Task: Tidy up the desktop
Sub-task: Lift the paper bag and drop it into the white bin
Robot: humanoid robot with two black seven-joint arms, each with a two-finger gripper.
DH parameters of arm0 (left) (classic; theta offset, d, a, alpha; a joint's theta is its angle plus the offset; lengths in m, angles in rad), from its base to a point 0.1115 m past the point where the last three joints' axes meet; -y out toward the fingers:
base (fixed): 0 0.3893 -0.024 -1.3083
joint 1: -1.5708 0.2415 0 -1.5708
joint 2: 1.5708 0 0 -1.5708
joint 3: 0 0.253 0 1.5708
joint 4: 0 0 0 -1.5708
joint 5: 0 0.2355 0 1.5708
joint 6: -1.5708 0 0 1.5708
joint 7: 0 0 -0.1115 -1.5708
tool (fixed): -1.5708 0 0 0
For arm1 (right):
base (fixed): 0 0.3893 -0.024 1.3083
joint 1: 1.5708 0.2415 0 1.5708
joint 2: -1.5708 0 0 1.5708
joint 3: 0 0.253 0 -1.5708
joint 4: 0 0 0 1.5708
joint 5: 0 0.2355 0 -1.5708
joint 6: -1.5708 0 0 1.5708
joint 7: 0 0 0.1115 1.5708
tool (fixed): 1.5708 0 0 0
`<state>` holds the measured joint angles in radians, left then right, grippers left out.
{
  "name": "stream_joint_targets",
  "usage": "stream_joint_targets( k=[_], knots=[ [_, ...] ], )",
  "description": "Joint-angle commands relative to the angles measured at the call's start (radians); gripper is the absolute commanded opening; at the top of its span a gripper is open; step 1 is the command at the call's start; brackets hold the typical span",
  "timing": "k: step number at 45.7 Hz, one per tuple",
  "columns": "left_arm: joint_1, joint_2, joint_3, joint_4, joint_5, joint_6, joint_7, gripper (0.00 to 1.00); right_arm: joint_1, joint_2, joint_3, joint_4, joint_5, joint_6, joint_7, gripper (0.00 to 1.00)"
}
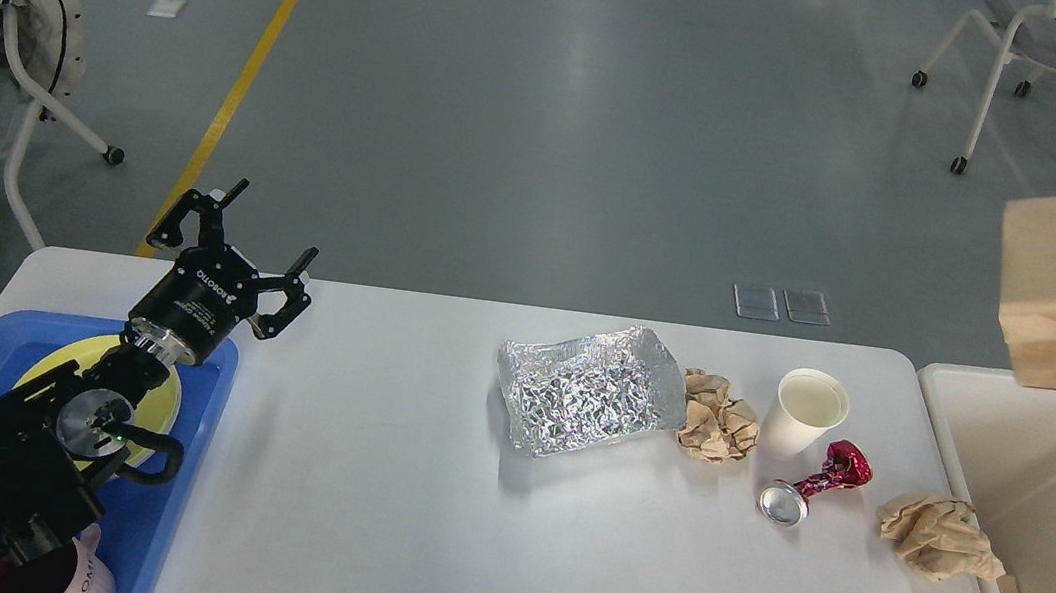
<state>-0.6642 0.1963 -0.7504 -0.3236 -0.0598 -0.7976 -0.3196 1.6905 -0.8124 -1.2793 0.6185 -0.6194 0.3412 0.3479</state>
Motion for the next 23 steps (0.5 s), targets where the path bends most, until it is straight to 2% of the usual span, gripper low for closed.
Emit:
stream_joint_targets(
  k=[1, 12, 23],
  knots=[
    [0.0, 0.0, 0.0, 0.0, 0.0, 0.0, -0.001, 1.0, -0.394, 0.044, 0.015, -0.21, 0.09, -0.163, 0.013, 0.0],
    [0.0, 0.0, 0.0, 0.0, 0.0, 0.0, -0.001, 1.0, -0.756, 0.165, 0.018, -0.434, 0.285, -0.195, -0.026, 0.0],
    [0.0, 0.0, 0.0, 0.0, 0.0, 0.0, -0.001, 1.0, -0.848, 0.243, 0.035, -0.462, 0.355, -0.24, -0.092, 0.0]
  ],
)
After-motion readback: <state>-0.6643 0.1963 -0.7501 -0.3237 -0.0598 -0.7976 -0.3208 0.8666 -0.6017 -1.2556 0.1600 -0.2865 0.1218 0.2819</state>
